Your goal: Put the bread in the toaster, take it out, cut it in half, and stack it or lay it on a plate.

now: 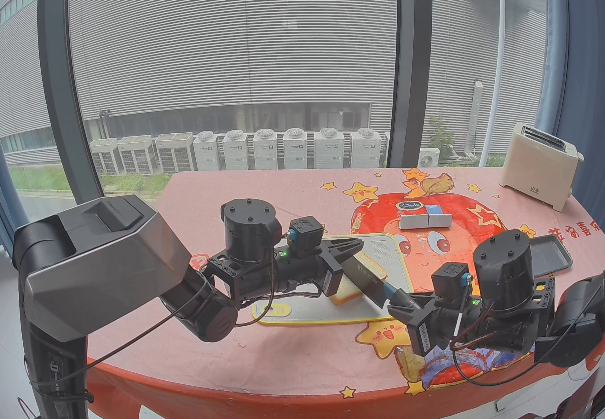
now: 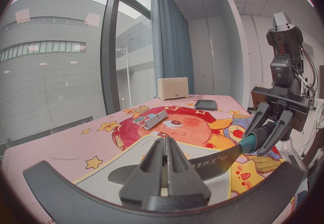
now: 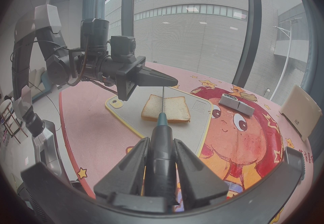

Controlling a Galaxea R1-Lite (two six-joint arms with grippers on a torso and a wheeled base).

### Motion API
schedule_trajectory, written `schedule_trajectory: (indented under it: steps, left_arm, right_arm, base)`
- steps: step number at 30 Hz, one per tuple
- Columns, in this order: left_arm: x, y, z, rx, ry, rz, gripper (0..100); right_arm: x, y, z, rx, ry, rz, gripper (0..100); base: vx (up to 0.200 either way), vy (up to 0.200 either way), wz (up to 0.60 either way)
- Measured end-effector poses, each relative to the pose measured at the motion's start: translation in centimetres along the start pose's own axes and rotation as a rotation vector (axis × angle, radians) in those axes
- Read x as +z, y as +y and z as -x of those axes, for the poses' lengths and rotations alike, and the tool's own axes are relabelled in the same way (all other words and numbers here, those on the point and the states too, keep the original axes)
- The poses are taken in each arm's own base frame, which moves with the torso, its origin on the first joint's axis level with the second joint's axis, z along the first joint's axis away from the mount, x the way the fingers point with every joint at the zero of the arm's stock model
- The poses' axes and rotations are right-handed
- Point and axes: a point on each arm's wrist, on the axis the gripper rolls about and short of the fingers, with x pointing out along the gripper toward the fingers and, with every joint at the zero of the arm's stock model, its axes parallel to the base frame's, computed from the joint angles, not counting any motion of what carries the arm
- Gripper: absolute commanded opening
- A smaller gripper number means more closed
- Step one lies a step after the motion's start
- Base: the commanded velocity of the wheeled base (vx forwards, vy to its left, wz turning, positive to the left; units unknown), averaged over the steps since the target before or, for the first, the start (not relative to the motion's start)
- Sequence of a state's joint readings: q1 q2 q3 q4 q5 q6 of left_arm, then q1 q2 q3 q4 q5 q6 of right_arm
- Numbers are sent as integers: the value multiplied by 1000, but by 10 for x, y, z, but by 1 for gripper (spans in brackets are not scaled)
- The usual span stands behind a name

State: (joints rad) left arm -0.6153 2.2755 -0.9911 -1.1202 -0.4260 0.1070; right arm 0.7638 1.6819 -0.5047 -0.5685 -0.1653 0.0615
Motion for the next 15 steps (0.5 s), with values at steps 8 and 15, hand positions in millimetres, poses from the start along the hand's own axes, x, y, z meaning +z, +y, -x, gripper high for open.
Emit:
schedule_trajectory:
  steps: [8,15]
  left_arm:
    - [-6,0,-1,-2,13,6,0]
    - [-11,0,-2,-2,15,7,0]
  right_arm:
    - [-1,0,0,0,4,1,0]
    - [-2,1,0,2,7,3,0]
  base:
    - [0,0,0]
    - [0,0,0]
